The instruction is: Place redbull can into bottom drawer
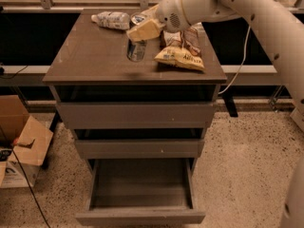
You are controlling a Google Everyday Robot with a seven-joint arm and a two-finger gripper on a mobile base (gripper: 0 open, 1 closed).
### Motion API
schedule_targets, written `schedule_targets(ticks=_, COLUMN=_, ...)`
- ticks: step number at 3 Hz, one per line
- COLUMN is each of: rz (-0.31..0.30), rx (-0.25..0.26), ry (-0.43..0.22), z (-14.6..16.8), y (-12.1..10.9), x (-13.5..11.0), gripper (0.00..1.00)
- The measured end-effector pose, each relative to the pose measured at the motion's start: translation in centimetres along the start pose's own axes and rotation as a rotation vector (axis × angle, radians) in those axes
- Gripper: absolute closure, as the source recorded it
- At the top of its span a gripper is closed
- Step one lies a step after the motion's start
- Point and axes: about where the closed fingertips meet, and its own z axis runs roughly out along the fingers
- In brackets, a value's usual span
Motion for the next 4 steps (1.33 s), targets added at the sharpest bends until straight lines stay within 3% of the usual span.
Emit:
schedule_targets(ticks=1, rz=-0.11, rx=-0.068, ry=-0.022, z=-4.0, y=4.0, x=0.2, gripper=1.0)
schedule_targets(ticks=2, rz=-0.188, rx=-0.085, ry=-0.009, z=-8.1, y=7.8, x=1.6, gripper=1.0)
schedule_targets(ticks=3, rz=-0.176, rx=-0.082, ry=0.018, z=-11.0, y=11.1, x=4.9, gripper=1.0)
schedule_targets(ticks=4, rz=-0.046, rx=-0.093, ry=0.095, z=-8.7, y=13.7, x=11.4, gripper=1.0)
